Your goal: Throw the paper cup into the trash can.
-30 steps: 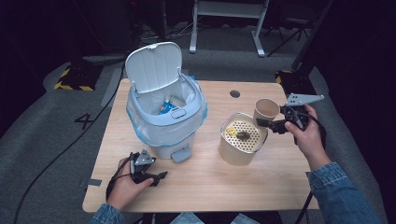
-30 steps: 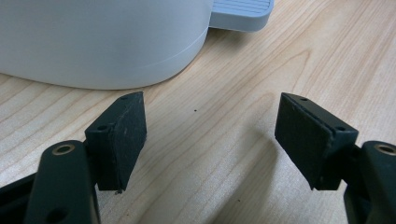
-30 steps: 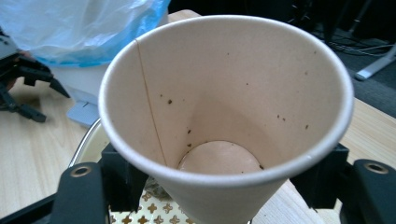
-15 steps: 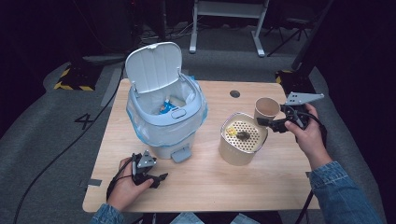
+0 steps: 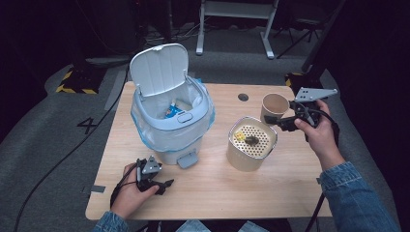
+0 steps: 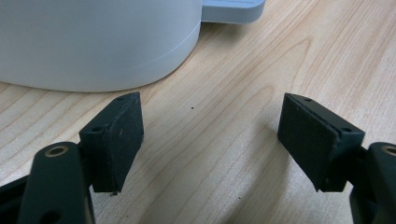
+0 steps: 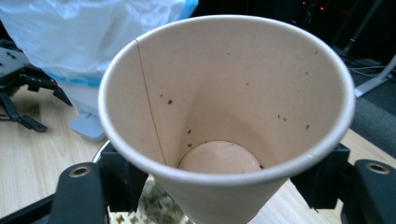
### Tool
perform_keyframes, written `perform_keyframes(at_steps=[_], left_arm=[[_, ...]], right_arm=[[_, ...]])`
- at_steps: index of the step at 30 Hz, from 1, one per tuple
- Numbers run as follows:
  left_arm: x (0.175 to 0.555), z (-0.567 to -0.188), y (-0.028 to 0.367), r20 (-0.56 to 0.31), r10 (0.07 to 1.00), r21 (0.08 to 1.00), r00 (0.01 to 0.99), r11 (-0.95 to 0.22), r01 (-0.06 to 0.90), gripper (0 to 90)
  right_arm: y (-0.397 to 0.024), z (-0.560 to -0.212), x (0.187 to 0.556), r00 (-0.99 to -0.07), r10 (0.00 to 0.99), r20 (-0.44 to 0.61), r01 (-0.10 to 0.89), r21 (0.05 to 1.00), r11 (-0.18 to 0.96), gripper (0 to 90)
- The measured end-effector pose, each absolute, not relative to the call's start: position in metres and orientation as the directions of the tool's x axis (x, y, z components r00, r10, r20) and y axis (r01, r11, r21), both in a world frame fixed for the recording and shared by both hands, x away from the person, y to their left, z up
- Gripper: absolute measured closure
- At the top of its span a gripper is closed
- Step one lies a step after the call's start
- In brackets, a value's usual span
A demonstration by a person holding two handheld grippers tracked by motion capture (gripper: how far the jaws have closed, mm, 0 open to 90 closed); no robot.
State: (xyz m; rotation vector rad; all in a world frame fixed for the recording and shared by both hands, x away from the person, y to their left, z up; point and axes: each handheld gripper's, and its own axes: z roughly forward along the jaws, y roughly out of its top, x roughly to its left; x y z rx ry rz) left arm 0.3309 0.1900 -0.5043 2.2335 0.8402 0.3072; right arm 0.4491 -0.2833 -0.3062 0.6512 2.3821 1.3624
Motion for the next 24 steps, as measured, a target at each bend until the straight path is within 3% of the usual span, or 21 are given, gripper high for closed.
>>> perform_keyframes(at_steps=[24], left_arm=[[0.334, -0.504, 0.191, -0.021, 0.627, 0.701, 0.778, -0.546, 0.459, 23.2]], right_arm=[[-0.185, -0.243, 0.479, -0.899, 0.434, -0.057, 0.156, 0.884, 0.44, 29.9]])
